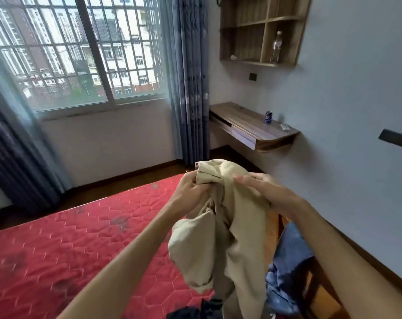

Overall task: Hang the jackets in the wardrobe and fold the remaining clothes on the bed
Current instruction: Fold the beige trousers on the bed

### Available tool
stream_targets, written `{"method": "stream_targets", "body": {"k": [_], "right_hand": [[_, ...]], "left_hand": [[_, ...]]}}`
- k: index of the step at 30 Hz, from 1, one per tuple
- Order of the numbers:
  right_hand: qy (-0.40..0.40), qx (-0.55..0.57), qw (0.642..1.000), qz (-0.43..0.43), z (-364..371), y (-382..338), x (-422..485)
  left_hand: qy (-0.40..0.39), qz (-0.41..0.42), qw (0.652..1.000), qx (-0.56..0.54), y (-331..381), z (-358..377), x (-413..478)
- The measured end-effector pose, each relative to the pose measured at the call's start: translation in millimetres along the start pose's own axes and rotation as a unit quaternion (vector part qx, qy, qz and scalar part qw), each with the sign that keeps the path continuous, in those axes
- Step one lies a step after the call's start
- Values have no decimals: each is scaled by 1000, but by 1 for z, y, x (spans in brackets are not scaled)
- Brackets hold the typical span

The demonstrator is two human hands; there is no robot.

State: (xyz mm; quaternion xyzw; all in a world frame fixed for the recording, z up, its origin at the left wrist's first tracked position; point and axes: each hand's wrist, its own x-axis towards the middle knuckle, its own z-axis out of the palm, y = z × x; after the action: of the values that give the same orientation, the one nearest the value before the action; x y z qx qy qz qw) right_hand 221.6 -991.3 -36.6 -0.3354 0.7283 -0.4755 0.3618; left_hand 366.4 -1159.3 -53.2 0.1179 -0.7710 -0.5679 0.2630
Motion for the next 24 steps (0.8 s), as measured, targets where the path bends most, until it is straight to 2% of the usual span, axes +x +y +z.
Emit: {"method": "stream_targets", "body": {"k": [6, 11, 15, 19, 21, 23, 24], "right_hand": [[-11, -2, 1000, -4, 11, -23, 22], [67, 22, 993, -92, 26, -45, 31], [78, 122, 974, -173, 28, -56, 23], [107, 175, 950, -237, 20, -69, 11], [130, 193, 937, -262, 13, -75, 8], [144, 180, 934, -272, 7, -78, 4], [149, 167, 935, -273, 4, -77, 3]], "left_hand": [[-89, 86, 991, 43, 18, -6, -10], [-52, 105, 987, 110, -10, -25, -11], [-19, -41, 992, 118, -71, -63, -24], [-126, -173, 971, 108, -126, -73, -46], [-145, -163, 953, 210, -148, -63, -51], [-112, -156, 907, 375, -158, -48, -53], [-88, -153, 891, 417, -158, -42, -53]]}}
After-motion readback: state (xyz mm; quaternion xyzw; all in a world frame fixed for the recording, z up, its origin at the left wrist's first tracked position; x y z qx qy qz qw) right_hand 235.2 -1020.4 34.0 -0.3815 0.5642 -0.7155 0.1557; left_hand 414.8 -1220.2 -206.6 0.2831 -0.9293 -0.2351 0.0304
